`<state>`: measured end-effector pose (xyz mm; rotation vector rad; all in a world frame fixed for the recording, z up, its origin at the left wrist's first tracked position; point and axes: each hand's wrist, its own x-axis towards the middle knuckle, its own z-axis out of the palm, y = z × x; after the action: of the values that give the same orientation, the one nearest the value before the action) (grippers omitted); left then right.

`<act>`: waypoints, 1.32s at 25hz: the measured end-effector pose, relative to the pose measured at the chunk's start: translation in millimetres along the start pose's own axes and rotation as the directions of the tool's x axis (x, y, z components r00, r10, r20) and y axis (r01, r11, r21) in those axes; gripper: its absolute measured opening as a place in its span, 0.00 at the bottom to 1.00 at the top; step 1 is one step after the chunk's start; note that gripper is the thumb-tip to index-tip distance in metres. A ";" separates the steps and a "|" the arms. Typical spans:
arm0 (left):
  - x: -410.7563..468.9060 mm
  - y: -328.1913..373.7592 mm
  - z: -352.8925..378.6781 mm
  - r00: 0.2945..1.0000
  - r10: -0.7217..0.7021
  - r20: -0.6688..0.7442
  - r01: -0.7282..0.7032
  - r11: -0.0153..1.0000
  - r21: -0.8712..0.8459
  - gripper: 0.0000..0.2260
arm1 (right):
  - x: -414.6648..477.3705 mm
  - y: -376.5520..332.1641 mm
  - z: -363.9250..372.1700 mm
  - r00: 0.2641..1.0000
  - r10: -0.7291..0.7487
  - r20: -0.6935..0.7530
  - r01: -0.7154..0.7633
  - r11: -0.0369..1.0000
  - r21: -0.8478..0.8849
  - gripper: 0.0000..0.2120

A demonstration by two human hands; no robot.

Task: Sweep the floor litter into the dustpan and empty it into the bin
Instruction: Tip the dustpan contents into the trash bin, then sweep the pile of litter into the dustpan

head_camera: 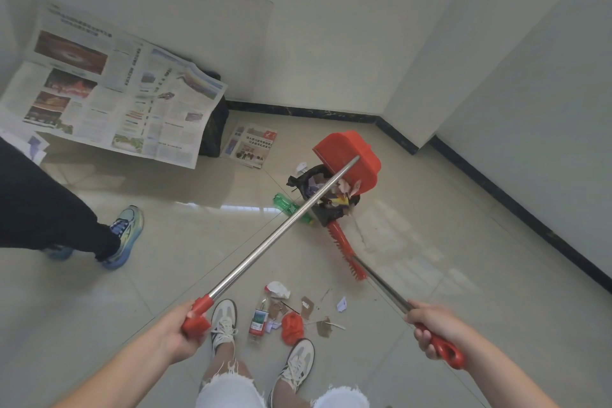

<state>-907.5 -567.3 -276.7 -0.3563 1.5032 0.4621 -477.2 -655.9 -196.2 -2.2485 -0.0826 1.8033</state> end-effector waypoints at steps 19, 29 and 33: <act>-105.4 101.4 3.8 0.636 0.771 0.027 -0.723 0.583 0.370 0.17 | -53.6 6.6 11.1 0.984 -0.082 0.161 0.097 0.991 -0.089 0.17; -230.9 68.4 90.3 0.245 0.874 0.420 -0.747 -0.106 0.657 0.13 | -9.5 -5.9 80.8 0.971 -0.236 0.035 0.237 0.970 -0.055 0.33; -242.4 53.5 107.7 0.224 0.848 0.480 -0.763 -0.154 0.628 0.12 | 7.1 -23.9 86.2 0.961 -0.275 0.018 0.275 0.957 -0.096 0.33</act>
<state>-843.3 -484.7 -27.1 1.5666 1.7024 0.6765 -556.2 -617.2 -214.4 -2.1687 -0.4704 1.6878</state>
